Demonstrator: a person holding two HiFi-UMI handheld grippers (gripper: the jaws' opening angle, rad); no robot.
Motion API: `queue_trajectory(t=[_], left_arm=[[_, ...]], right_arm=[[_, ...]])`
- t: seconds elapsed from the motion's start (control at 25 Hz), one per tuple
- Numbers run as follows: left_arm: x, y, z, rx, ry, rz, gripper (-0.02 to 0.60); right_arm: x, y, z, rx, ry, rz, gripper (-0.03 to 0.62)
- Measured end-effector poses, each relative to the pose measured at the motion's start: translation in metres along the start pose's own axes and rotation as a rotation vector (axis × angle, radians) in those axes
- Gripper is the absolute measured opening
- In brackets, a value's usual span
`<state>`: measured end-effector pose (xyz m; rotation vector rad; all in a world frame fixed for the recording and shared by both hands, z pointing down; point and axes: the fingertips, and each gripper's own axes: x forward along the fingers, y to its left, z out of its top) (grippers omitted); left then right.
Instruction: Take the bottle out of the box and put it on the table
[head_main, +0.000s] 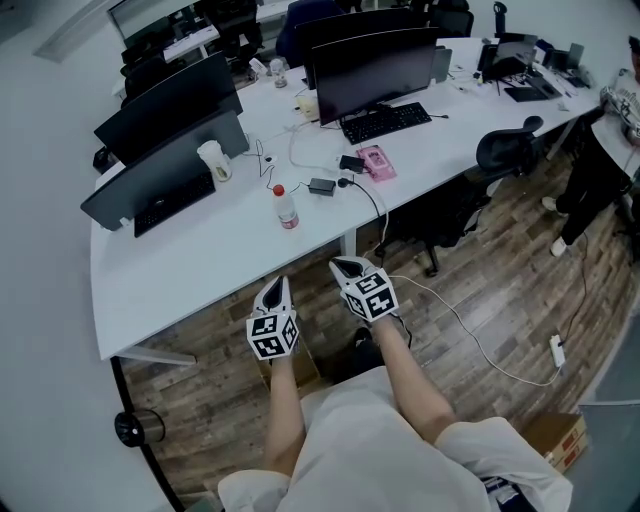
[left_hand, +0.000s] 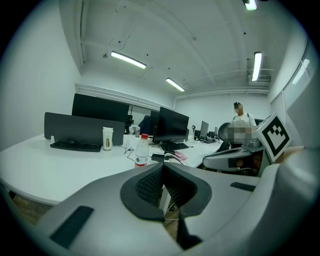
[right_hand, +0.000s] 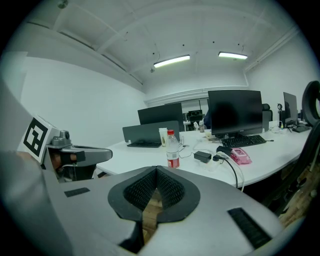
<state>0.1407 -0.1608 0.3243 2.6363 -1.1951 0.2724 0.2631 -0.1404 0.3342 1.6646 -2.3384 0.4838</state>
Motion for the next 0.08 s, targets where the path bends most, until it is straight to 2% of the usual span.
queue_trajectory(t=[0.08], left_arm=[[0.0000,0.0001,0.0016,0.002,-0.001,-0.004,0.012]], right_arm=[[-0.0004,0.0001,0.0011,-0.001,0.000,-0.002,0.038]])
